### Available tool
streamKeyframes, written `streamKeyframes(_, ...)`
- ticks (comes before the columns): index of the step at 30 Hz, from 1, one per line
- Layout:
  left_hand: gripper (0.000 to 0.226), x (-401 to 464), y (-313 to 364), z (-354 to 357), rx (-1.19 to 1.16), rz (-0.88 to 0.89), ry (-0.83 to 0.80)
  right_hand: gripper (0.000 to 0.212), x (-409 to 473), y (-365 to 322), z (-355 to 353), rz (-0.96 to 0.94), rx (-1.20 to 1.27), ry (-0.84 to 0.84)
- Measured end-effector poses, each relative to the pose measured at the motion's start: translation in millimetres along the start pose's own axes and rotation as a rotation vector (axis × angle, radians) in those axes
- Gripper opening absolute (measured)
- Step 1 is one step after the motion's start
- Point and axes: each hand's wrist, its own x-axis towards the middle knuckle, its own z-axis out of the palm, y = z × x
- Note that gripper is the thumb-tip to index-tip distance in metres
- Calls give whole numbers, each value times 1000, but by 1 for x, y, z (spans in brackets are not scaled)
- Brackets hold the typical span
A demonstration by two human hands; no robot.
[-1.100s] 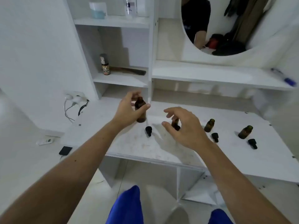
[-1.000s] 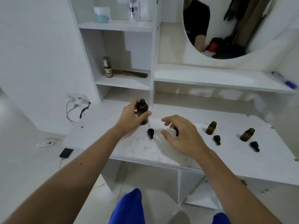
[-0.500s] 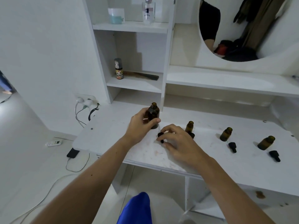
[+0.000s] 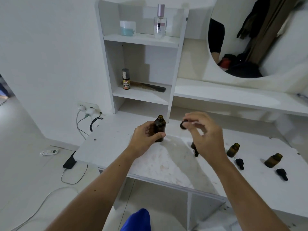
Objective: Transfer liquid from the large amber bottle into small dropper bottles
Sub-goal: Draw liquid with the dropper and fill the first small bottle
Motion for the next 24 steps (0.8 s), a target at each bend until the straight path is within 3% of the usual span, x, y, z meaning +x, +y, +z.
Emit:
streamKeyframes(4,45,1,1,-1,-46,-18,-7,12,32,-18,-5,102,218,82)
streamKeyframes(9,46,2,0,-1,-44,-28,-12,11,59,-34,5,107,313,88)
streamKeyframes(24,47,5,-1,-2,-43,-37,-22,13,71,-24,40,132,171,-82)
